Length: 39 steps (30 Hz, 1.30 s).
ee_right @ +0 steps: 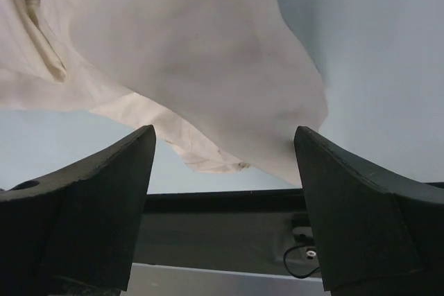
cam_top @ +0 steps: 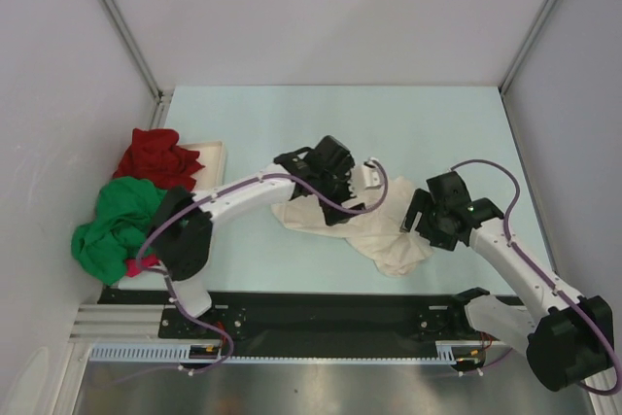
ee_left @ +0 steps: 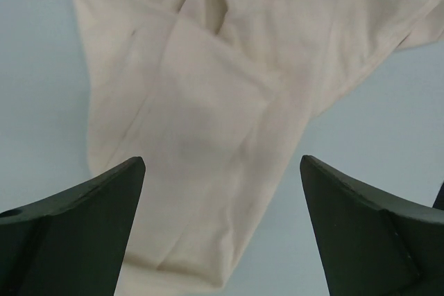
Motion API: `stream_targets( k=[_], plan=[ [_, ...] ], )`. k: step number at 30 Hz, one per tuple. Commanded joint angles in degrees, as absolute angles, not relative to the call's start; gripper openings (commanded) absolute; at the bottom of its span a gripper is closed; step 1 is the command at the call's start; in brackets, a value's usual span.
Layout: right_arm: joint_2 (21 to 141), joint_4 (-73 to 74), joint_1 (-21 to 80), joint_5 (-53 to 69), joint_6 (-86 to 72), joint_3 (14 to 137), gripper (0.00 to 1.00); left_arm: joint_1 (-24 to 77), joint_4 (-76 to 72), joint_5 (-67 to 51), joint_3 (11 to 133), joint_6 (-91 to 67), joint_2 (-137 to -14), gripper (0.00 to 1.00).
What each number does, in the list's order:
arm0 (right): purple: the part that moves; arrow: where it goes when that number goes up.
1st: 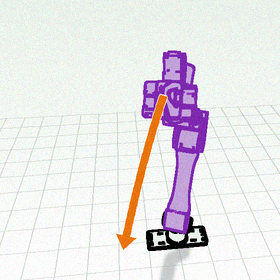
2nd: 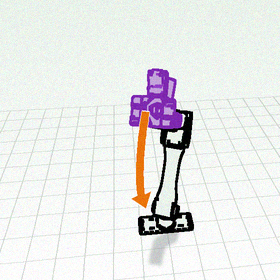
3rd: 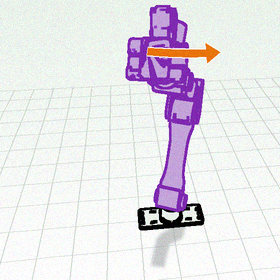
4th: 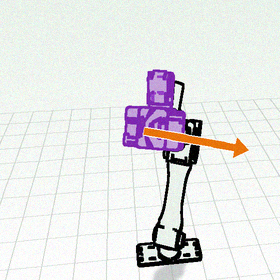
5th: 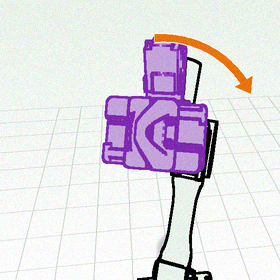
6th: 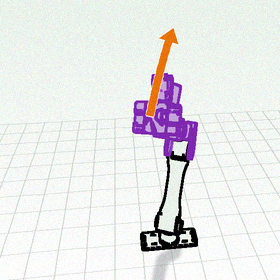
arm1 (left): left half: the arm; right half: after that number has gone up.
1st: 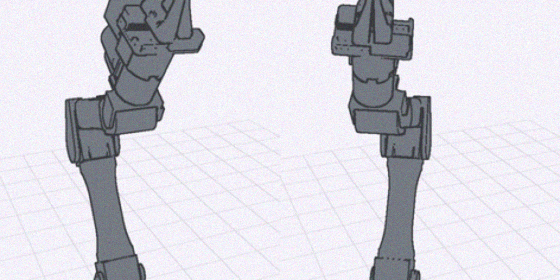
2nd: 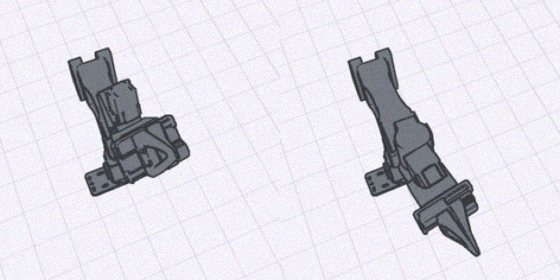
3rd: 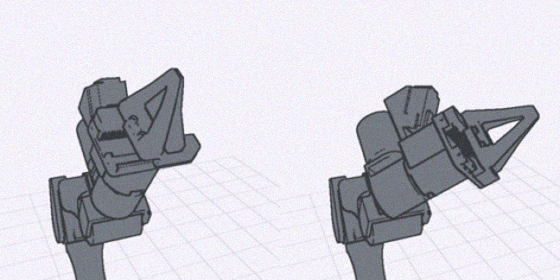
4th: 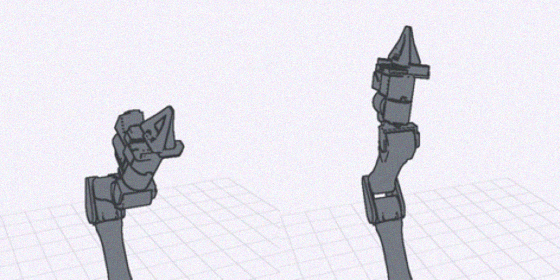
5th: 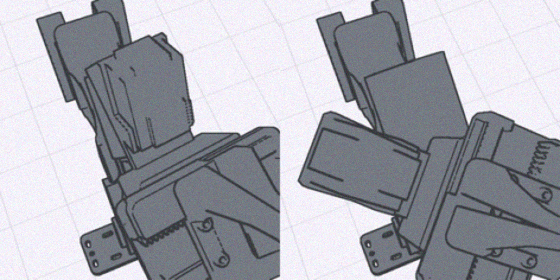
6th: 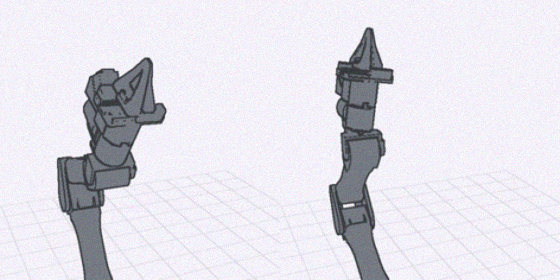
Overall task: Fold and stack the t-shirts
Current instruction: Flatten the tshirt out
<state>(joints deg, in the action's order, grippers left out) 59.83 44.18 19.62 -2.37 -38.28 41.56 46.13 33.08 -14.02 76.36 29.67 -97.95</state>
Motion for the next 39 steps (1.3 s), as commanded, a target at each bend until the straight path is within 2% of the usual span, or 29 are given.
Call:
stream_targets(
  k=[1, 5, 9, 11, 12, 13, 14, 15, 16, 17, 21, 24, 32, 35, 38, 39],
  plan=[
    [57.7, 46.8, 19.4, -3.3, -43.2, 41.2, 0.85, 49.3, 29.4, -18.6, 83.7, 25.2, -104.7, 1.00],
    [57.7, 45.1, 19.2, -4.3, -43.4, 38.1, 0.76, 49.5, 23.8, -18.6, 88.4, 19.2, -110.6, 0.98],
    [57.7, 43.7, 19.1, -3.5, -43.9, 36.3, 0.75, 49.7, 23.0, -18.1, 90.5, 17.6, -115.2, 0.91],
    [57.4, 43.1, 18.9, -4.1, -44.0, 35.5, 0.70, 49.7, 22.4, -15.6, 90.1, 17.8, -116.4, 0.73],
    [57.2, 42.5, 18.8, -4.0, -44.0, 35.2, 0.58, 49.7, 22.4, -14.9, 89.8, 18.5, -117.2, 0.65],
    [57.1, 42.1, 18.6, -4.1, -44.1, 34.8, 0.47, 49.7, 22.4, -14.0, 89.7, 18.7, -117.3, 0.48],
    [56.9, 41.3, 18.5, -4.2, -43.9, 34.4, 0.24, 49.7, 22.6, -13.8, 89.0, 18.9, -117.2, 0.37],
    [56.8, 41.3, 18.3, -4.2, -43.9, 34.5, 0.14, 49.7, 22.7, -13.5, 88.6, 18.9, -116.4, 0.23],
    [56.6, 41.2, 17.5, -4.5, -43.8, 34.6, 0.05, 49.7, 22.7, -12.7, 87.7, 18.8, -115.7, 0.00],
    [56.3, 40.8, 17.0, -4.5, -43.4, 35.0, 0.00, 49.7, 22.9, -12.4, 87.3, 18.9, -114.9, 0.00],
    [57.3, 39.9, 14.0, -6.9, -39.2, 41.5, 0.00, 49.1, 23.0, -6.4, 86.1, 21.2, -108.0, 0.00],
    [62.4, 37.7, 12.1, -8.6, -33.2, 52.0, 0.00, 42.8, 24.8, -3.4, 89.5, 20.7, -102.8, 0.00],
    [79.4, 40.3, 8.5, -10.5, -16.7, 96.3, 0.00, 20.5, 34.4, -3.3, 111.2, 17.9, -94.0, 0.00],
    [81.7, 42.3, 8.0, -10.6, -14.2, 107.7, 0.00, 13.6, 37.2, -4.9, 115.8, 17.4, -91.1, 0.00],
    [78.7, 40.6, 8.1, -8.8, -11.9, 107.8, 0.00, 9.5, 37.9, -6.2, 113.7, 18.0, -86.4, 0.00],
    [77.3, 39.8, 8.0, -8.1, -12.2, 104.4, 0.00, 8.6, 38.0, -6.8, 111.9, 18.2, -83.7, 0.00]
  ],
)
